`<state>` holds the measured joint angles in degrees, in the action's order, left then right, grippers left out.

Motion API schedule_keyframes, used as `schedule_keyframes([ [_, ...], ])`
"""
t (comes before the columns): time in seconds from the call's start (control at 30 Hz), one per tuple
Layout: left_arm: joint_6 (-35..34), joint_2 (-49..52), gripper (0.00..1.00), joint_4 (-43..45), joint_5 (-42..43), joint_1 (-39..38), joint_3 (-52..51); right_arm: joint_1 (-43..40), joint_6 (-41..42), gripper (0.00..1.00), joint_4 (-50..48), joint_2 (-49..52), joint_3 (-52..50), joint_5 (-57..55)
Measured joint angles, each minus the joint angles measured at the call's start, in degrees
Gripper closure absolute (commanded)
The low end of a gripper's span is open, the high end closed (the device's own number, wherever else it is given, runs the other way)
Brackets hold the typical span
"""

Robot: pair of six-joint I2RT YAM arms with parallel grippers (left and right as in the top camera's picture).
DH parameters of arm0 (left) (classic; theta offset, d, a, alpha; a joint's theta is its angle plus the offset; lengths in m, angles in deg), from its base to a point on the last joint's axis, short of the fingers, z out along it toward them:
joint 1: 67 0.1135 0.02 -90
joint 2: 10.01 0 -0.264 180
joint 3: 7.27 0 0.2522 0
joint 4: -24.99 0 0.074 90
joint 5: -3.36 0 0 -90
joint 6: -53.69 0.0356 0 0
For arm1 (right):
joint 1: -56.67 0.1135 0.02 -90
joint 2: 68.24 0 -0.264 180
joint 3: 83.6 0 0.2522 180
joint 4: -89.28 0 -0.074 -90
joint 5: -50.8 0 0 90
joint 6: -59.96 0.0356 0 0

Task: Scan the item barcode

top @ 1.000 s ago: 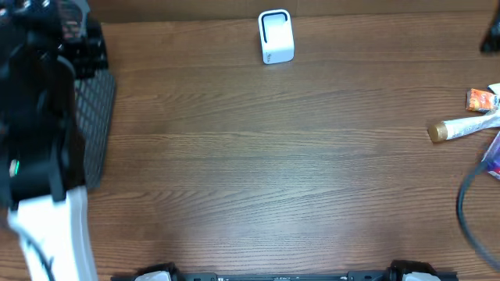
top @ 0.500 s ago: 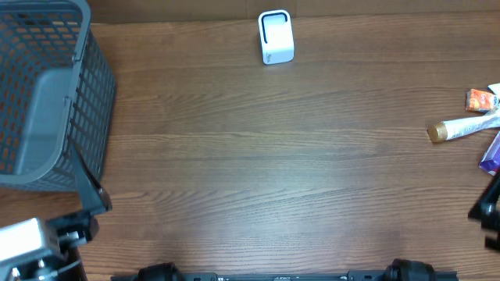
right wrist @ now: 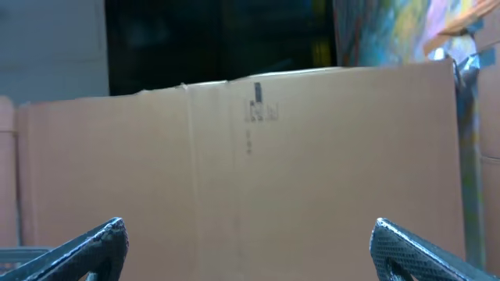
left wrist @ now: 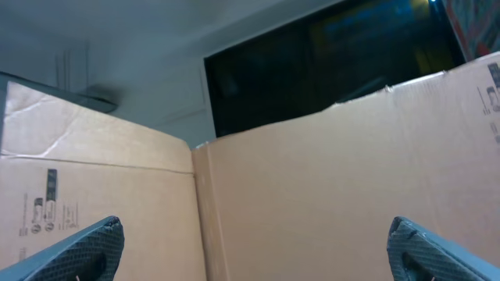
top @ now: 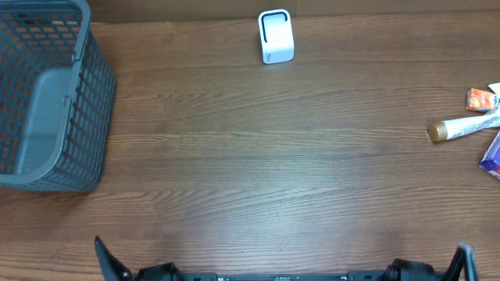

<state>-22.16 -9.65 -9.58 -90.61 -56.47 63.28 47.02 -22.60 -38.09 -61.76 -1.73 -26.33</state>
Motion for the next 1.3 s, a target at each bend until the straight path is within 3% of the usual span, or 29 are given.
schedule_keyframes([
  [0.37, 0.0, 0.0, 0.0, -0.17, 0.39, 4.0, -0.24, 2.67, 0.02, 0.0, -0.72, -5.97, -2.75, 0.66],
  [0.7, -0.02, 0.0, 0.0, 8.81, 1.22, 4.15, -0.66, 2.69, 0.0, 0.0, -33.62, -3.52, -8.04, 1.95],
  [0.77, -1.07, 0.0, 0.0, 16.74, 1.62, 4.15, -2.27, 2.67, 0.0, 0.0, -36.87, -0.98, -10.93, 2.99],
  [0.87, -5.11, 0.0, 0.0, 31.98, 1.84, 4.15, -9.11, 2.67, -0.04, 0.0, -39.12, 3.37, -16.37, 4.24],
  [0.93, -6.36, 0.0, 0.0, 37.05, 1.84, 4.15, -14.93, 2.67, 0.0, 0.0, -41.29, 5.81, -21.4, 4.74],
  [1.13, -8.26, 0.0, 0.0, 48.74, 4.48, 4.15, -31.69, 2.67, -0.13, 0.0, -59.87, 7.52, -38.97, 5.18],
  [1.3, -9.79, 0.11, 0.0, 55.01, 5.92, 4.15, -45.42, 2.67, -0.17, 0.0, -64.43, 7.48, -51.54, 5.16],
])
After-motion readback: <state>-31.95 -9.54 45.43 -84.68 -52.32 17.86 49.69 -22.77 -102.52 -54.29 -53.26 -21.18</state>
